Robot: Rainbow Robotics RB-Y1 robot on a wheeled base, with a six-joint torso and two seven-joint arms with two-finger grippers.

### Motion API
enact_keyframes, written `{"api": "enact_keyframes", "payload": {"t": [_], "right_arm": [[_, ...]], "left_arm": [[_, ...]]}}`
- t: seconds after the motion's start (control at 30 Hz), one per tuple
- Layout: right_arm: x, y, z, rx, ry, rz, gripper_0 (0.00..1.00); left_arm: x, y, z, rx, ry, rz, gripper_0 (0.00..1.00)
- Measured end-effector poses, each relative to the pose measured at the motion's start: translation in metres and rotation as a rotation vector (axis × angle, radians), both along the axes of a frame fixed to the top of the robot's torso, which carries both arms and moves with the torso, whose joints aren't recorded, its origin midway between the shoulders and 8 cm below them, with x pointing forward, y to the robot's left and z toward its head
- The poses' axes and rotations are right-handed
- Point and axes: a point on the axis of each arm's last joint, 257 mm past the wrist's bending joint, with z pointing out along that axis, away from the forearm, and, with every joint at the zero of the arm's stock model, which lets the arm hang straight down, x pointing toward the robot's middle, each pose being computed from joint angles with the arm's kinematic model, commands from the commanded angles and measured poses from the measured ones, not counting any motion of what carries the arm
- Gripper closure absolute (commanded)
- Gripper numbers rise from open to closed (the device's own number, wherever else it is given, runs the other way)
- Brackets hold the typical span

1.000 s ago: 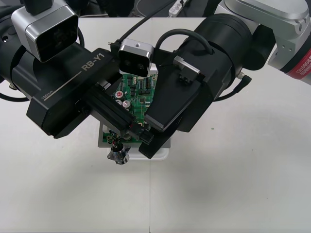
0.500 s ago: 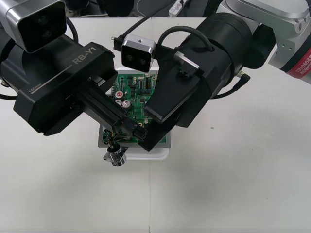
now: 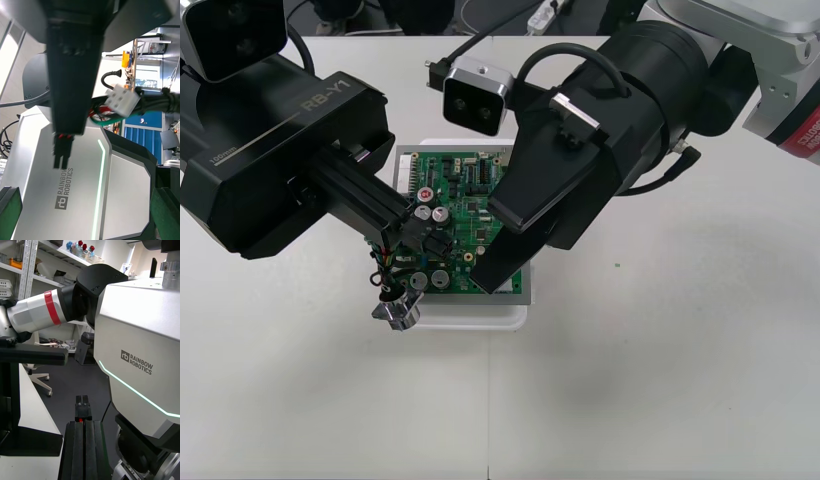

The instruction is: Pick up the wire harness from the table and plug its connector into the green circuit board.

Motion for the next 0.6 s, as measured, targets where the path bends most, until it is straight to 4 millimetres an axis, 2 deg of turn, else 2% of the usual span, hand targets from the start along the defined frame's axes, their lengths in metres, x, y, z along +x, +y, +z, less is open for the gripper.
{"api": "enact_keyframes", "payload": {"t": [0.33, 0.6], "right_arm": [[0.015, -0.021, -0.002, -0.024, -0.017, -0.071, 0.0], [0.028, -0.042, -0.007, -0.023, -0.027, -0.138, 0.0]], "left_arm": [[0.006, 0.019, -0.001, -0.021, 0.012, 0.028, 1.0], [0.028, 0.035, 0.002, -0.057, 0.042, 0.117, 1.0]]}}
